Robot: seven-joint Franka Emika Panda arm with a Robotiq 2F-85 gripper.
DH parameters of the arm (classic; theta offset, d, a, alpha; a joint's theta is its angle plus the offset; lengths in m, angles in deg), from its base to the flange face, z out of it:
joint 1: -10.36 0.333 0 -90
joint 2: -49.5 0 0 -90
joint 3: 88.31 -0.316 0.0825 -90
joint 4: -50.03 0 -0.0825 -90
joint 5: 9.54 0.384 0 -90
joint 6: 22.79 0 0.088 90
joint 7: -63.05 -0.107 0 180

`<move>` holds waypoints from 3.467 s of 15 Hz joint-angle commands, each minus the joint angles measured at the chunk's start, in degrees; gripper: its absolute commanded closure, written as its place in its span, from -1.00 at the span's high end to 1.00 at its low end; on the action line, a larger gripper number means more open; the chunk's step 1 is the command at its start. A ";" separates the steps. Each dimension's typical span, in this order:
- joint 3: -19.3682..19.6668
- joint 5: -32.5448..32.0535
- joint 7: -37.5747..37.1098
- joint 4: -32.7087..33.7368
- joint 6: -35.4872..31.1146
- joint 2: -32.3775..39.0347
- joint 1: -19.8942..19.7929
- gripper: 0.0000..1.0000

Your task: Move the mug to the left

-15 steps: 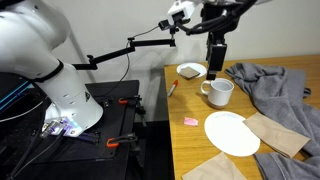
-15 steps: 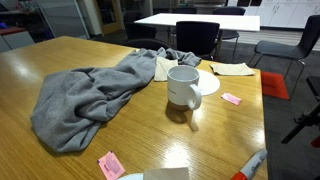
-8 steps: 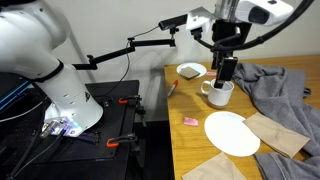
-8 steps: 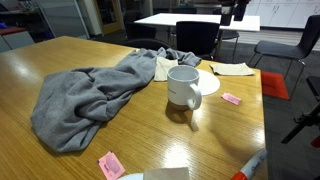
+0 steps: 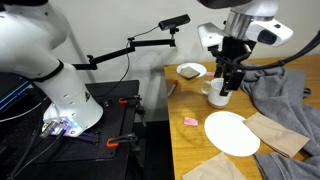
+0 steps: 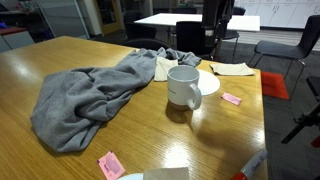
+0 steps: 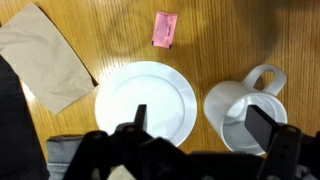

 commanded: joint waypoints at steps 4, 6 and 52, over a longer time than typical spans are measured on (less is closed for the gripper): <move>-1.99 2.05 4.75 5.91 1.57 6.14 -0.44 1.00; -2.39 1.95 5.19 7.05 1.84 7.57 -0.40 1.00; -4.60 -0.76 5.71 9.64 -11.59 15.92 1.33 -0.95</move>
